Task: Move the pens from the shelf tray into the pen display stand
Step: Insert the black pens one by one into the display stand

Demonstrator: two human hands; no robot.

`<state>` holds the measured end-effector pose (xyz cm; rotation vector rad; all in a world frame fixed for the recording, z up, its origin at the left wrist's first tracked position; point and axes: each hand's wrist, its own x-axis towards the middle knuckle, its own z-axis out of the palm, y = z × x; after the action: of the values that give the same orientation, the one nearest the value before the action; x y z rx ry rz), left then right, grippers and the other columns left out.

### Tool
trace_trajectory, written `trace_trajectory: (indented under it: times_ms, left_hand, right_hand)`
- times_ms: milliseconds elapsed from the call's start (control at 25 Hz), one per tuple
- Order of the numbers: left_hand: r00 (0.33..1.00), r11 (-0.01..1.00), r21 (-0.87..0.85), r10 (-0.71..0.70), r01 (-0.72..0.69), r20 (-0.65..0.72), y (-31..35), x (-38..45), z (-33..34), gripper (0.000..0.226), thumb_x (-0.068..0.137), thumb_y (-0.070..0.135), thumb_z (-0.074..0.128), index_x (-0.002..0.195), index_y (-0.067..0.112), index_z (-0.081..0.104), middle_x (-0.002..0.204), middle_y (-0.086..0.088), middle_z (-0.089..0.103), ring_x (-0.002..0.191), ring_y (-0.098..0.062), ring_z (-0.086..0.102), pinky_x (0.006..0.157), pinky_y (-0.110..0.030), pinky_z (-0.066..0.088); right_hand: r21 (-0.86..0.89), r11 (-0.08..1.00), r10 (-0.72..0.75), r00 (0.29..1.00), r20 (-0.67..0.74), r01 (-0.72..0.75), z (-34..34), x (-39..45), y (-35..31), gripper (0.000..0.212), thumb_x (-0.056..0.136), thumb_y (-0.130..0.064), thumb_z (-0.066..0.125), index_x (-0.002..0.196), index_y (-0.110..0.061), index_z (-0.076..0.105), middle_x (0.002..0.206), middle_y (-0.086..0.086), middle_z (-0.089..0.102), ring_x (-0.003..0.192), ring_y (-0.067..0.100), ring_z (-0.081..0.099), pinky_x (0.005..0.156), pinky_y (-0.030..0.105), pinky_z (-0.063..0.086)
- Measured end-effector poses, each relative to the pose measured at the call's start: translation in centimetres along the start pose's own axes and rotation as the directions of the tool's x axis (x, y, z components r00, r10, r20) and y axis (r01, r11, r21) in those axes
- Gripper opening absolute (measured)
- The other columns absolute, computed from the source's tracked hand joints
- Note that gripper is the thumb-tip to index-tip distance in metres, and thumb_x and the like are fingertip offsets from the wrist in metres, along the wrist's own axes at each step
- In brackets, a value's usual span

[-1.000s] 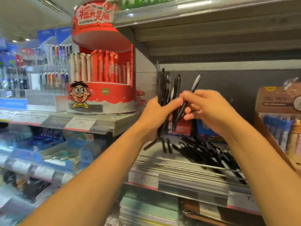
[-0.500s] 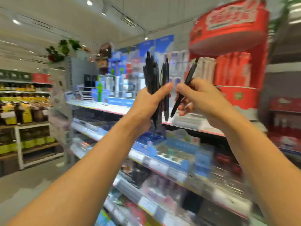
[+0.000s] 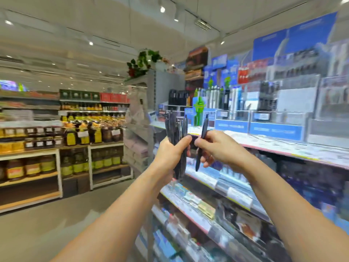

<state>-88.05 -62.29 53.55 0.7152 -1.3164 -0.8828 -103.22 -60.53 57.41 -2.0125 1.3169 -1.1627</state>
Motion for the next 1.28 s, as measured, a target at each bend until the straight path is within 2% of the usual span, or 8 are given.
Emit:
trace_trajectory:
  times_ms: [200,400,520,600,800,880,1040,1280]
  left_hand:
    - [0.994,0.994,0.102,0.037,-0.026,-0.101,-4.9,9.9,-6.0,0.019,0.096,0.016,0.065,0.078,0.011,0.059,0.061,-0.003,0.058,0.049,-0.012,0.053,0.050,-0.023,0.043]
    - [0.989,0.955,0.293,0.084,-0.045,-0.124,-7.5,22.4,-10.3,0.026,0.098,0.025,0.063,0.080,0.005,0.063,0.059,-0.001,0.060,0.042,-0.001,0.054,0.047,-0.011,0.042]
    - [0.985,0.927,0.368,0.126,-0.075,-0.117,-8.4,29.8,-12.0,0.032,0.098,0.029,0.062,0.076,0.007,0.066,0.062,-0.001,0.063,0.046,-0.002,0.056,0.054,-0.015,0.044]
    - [0.985,0.946,0.315,0.118,-0.073,-0.125,-9.3,33.9,-12.6,0.028,0.097,0.031,0.064,0.087,0.006,0.069,0.069,-0.002,0.065,0.052,-0.008,0.057,0.058,-0.022,0.045]
    - [0.994,0.995,0.069,0.082,-0.077,-0.070,-11.3,43.5,-13.5,0.026,0.094,0.032,0.068,0.085,0.008,0.062,0.054,0.005,0.061,0.038,-0.005,0.051,0.038,-0.013,0.037]
    - [0.992,0.992,0.037,0.123,-0.122,0.000,-11.7,47.4,-13.9,0.027,0.094,0.031,0.069,0.081,0.008,0.063,0.053,0.006,0.062,0.041,-0.006,0.054,0.041,-0.014,0.040]
    - [0.982,0.987,-0.081,0.149,-0.140,0.119,-12.2,55.4,-14.6,0.022,0.093,0.032,0.071,0.083,0.013,0.067,0.061,0.004,0.069,0.053,-0.008,0.061,0.049,-0.021,0.048]
    - [0.937,0.972,-0.189,0.190,-0.138,0.294,-12.6,62.6,-14.8,0.020,0.094,0.034,0.069,0.088,0.016,0.066,0.063,0.006,0.069,0.058,-0.011,0.061,0.061,-0.026,0.051]
  right_hand:
    - [0.032,0.999,-0.025,0.998,0.058,0.023,5.7,11.5,2.8,0.009,0.096,-0.004,0.059,0.088,-0.008,0.057,0.078,0.018,0.065,0.054,0.022,0.061,0.052,0.033,0.056]
    - [-0.021,1.000,0.007,0.998,0.058,-0.006,8.9,24.6,4.3,0.021,0.105,-0.020,0.047,0.107,-0.001,0.057,0.092,0.023,0.070,0.072,0.036,0.072,0.070,0.049,0.062]
    - [0.015,1.000,0.013,1.000,-0.006,-0.013,10.2,31.1,4.2,0.018,0.104,-0.018,0.049,0.098,-0.002,0.055,0.083,0.017,0.062,0.066,0.028,0.066,0.057,0.039,0.061]
    - [-0.028,1.000,-0.002,0.999,-0.036,0.001,10.4,34.4,3.7,0.012,0.101,-0.013,0.055,0.101,-0.002,0.058,0.079,0.017,0.062,0.062,0.025,0.066,0.057,0.039,0.062]
    - [-0.226,0.974,-0.045,0.974,-0.224,-0.007,9.2,41.8,3.0,0.013,0.095,-0.013,0.065,0.089,-0.008,0.055,0.072,0.013,0.073,0.060,0.027,0.074,0.060,0.043,0.063]
    - [-0.280,0.959,-0.041,0.953,-0.301,-0.047,8.7,44.8,2.8,0.015,0.098,-0.017,0.060,0.100,-0.002,0.057,0.080,0.018,0.074,0.067,0.030,0.075,0.064,0.048,0.063]
    - [-0.261,0.963,-0.066,0.876,-0.477,-0.069,6.9,50.5,1.5,0.013,0.103,-0.018,0.052,0.106,-0.007,0.059,0.086,0.017,0.073,0.066,0.024,0.074,0.055,0.038,0.062]
    - [-0.301,0.952,-0.149,0.769,-0.622,-0.060,6.2,57.1,0.4,0.015,0.098,-0.017,0.063,0.105,-0.004,0.061,0.082,0.017,0.073,0.064,0.025,0.075,0.057,0.036,0.061]
